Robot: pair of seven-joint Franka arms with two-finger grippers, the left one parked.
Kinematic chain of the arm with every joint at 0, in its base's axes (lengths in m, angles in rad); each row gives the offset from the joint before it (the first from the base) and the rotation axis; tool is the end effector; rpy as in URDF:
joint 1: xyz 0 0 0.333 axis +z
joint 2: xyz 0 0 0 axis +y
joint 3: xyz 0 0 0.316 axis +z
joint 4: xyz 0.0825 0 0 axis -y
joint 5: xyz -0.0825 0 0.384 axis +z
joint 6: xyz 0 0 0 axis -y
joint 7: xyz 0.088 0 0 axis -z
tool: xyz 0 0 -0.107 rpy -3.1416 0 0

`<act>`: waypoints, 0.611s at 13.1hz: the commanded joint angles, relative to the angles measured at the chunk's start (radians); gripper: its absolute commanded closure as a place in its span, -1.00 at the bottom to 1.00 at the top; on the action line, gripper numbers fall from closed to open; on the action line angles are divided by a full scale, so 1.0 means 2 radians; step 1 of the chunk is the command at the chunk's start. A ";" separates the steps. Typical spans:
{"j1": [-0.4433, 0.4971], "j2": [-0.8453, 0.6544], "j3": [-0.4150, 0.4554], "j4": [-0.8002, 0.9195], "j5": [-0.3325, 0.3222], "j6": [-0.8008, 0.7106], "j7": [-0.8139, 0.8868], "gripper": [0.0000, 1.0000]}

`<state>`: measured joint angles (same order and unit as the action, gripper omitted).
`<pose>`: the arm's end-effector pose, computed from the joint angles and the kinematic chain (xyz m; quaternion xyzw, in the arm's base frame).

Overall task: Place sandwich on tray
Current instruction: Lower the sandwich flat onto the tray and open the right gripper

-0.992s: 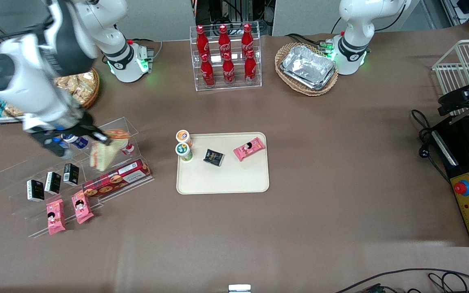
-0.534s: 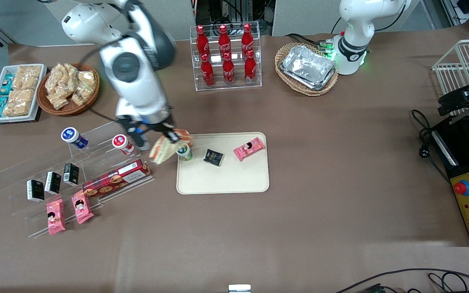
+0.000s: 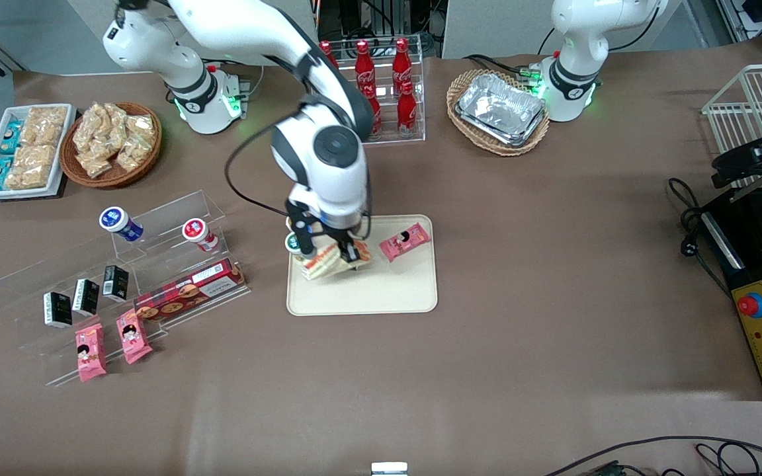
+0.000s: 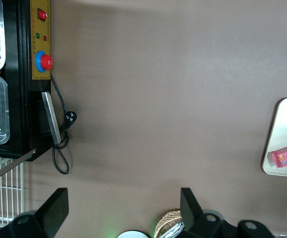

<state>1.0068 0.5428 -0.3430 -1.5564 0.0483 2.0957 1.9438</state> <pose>0.5233 0.4567 0.3489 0.8075 -0.5860 0.0672 0.0040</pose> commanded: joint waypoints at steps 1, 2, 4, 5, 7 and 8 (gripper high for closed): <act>0.004 0.061 -0.007 0.052 0.015 0.020 0.027 1.00; 0.002 0.070 -0.008 0.052 0.017 0.035 0.034 1.00; -0.001 0.089 -0.008 0.051 0.030 0.079 0.047 1.00; -0.006 0.096 -0.009 0.050 0.049 0.093 0.051 1.00; -0.012 0.110 -0.009 0.050 0.061 0.108 0.052 1.00; -0.012 0.117 -0.009 0.050 0.062 0.120 0.054 1.00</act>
<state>0.9886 0.7198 -0.3529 -1.4958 0.1431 2.2884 2.0249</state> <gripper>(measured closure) 0.824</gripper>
